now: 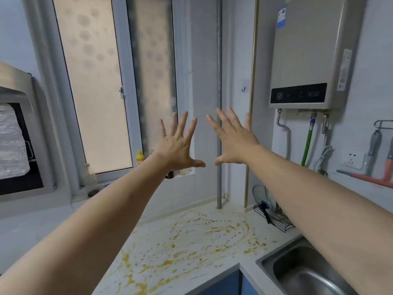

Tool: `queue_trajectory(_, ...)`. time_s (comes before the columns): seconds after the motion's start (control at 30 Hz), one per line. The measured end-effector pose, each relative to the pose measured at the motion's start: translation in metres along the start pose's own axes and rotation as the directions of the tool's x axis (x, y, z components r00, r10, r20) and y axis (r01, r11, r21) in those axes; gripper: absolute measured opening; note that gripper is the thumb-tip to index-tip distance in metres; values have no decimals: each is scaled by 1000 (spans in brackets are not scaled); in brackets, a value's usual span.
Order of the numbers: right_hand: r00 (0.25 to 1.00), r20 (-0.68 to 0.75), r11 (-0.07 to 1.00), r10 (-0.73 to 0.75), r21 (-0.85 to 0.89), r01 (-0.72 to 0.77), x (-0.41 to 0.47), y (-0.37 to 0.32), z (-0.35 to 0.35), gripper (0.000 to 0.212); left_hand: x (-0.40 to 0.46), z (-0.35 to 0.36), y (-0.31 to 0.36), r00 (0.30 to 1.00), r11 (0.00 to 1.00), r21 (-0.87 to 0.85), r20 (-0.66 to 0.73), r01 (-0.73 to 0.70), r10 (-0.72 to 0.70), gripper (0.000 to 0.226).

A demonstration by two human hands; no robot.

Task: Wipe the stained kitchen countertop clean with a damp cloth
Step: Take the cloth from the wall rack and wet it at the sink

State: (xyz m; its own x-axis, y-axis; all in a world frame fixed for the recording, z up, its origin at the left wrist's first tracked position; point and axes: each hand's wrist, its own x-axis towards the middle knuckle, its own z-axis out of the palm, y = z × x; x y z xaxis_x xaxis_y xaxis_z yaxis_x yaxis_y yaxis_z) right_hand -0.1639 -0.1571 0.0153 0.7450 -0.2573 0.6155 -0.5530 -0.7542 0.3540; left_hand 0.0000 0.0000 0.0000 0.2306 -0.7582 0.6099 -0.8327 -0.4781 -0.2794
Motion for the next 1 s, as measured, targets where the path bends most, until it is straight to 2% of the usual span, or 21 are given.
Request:
queue_trajectory(0.17, 994, 69, 996, 80, 31, -82, -13, 3, -12, 149, 10, 1, 2, 997, 993, -99, -57, -62, 56, 141)
queue_trajectory(0.3, 984, 78, 984, 162, 66, -167, -31, 15, -25, 146, 20, -3, 19, 988, 975, -168, -62, -149, 140, 127)
queue_trajectory(0.43, 973, 127, 980, 195, 5, -197, -60, 41, -36, 143, 24, -7, 46, 972, 936, -269, -2, -226, 234, 119)
queue_trajectory(0.53, 956, 161, 969, 245, -57, -239, -94, 68, -45, 126, 31, -8, 72, 954, 850, -478, 73, -222, 290, 109)
queue_trajectory(0.67, 932, 137, 938, 334, -140, -316, -143, 105, -62, 83, 37, -8, 113, 934, 816, -472, -49, -334, 354, 96)
queue_trajectory(0.77, 878, 197, 897, 436, -180, -405, -179, 133, -72, 58, 42, -11, 146, 920, 754, -560, -37, -343, 391, 90)
queue_trajectory(0.87, 830, 192, 845, 523, -240, -477, -218, 166, -81, 62, 47, -15, 186, 910, 711, -606, -52, -357, 412, 78)
queue_trajectory(1.0, 776, 186, 794, 603, -230, -562, -258, 212, -84, 64, 59, -20, 239, 887, 663, -651, -34, -370, 461, 58)
